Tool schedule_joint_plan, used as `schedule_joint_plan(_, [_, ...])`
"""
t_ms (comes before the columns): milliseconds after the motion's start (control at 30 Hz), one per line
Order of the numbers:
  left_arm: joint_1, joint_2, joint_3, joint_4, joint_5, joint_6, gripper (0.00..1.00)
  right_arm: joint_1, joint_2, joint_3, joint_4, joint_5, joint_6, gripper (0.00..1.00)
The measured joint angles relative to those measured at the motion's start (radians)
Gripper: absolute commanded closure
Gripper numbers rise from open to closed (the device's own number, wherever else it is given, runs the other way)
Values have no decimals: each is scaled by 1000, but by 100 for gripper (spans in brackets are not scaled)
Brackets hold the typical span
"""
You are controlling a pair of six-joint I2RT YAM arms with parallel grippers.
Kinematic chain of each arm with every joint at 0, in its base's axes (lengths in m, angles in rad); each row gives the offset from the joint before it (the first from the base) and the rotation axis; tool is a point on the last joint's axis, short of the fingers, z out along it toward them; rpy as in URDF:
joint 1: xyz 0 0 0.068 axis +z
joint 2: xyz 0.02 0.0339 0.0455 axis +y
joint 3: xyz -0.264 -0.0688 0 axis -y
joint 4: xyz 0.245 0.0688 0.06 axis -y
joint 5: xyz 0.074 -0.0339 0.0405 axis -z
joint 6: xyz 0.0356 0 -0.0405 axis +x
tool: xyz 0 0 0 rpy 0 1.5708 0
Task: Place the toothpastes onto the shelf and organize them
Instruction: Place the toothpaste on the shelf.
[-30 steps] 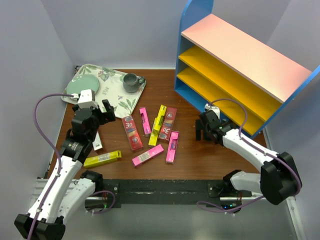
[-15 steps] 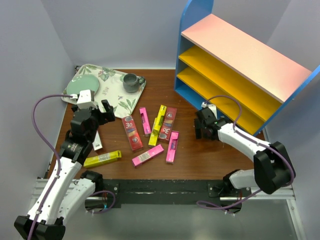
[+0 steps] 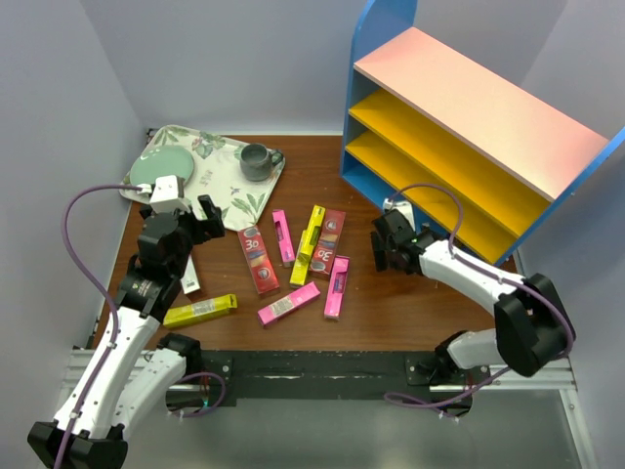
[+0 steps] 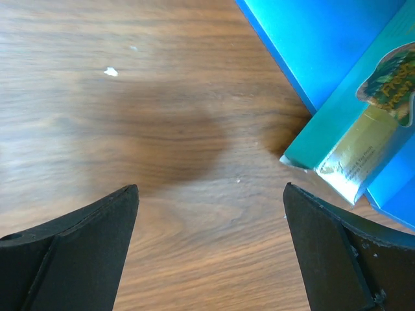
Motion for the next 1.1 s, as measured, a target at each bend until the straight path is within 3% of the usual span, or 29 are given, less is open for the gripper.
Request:
schedule_joint_plan(333, [0, -3, -3, 3, 4, 0, 0, 0, -290, -87, -43, 170, 211, 1])
schedule_joint_plan(600, [0, -27, -3, 6, 4, 0, 0, -28, -312, -112, -99, 256, 448, 1])
schedule_joint_plan(867, [0, -37, -3, 6, 5, 1, 0, -28, -359, -259, -71, 333, 715, 2])
schedule_joint_plan(1100, [0, -40, -3, 6, 6, 1, 0, -35, -348, -330, 46, 421, 760, 2])
